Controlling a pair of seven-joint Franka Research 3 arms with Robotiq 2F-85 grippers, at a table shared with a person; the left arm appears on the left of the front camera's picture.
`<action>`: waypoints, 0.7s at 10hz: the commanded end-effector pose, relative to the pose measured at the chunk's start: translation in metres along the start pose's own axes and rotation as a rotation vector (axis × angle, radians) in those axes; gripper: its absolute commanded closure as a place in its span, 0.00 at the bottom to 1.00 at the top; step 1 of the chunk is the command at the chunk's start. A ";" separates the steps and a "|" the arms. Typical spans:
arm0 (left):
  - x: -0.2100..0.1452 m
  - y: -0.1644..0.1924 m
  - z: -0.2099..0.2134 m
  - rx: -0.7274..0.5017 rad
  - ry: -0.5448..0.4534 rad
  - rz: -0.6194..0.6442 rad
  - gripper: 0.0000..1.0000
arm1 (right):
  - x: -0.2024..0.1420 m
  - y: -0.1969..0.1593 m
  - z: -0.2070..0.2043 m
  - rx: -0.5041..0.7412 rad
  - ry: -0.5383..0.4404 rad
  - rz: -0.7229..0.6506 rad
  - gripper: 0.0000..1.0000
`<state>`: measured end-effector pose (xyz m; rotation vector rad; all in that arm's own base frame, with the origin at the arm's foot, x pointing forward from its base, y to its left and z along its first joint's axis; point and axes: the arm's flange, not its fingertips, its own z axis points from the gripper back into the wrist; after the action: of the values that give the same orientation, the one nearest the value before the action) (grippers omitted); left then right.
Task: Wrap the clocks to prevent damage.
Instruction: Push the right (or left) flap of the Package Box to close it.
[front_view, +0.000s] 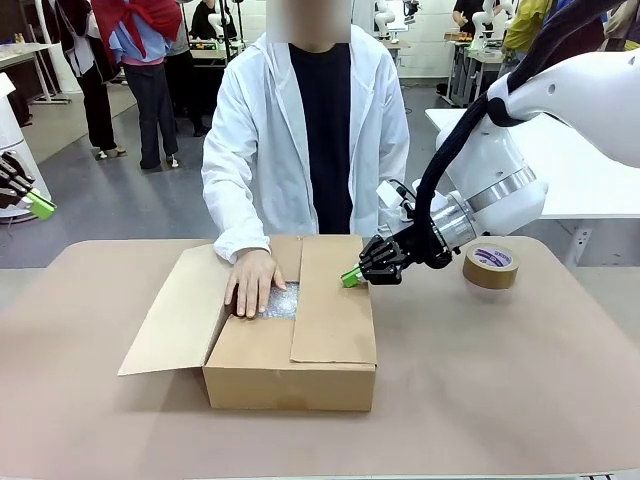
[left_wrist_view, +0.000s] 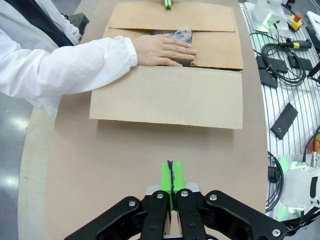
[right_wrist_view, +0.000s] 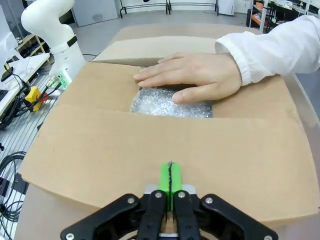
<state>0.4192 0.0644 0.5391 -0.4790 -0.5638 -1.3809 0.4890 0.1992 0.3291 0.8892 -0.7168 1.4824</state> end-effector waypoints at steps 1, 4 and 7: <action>0.000 -0.001 0.000 0.001 -0.005 -0.001 1.00 | 0.000 0.000 -0.001 0.001 -0.002 0.000 0.99; 0.000 -0.001 0.000 0.001 -0.005 -0.001 1.00 | 0.000 0.000 -0.001 0.001 -0.002 0.000 0.99; 0.000 -0.001 0.000 0.001 -0.005 -0.001 1.00 | 0.000 0.000 -0.001 0.001 -0.002 0.000 0.99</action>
<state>0.4192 0.0644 0.5391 -0.4790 -0.5638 -1.3808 0.4886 0.2000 0.3333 0.8942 -0.7235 1.4859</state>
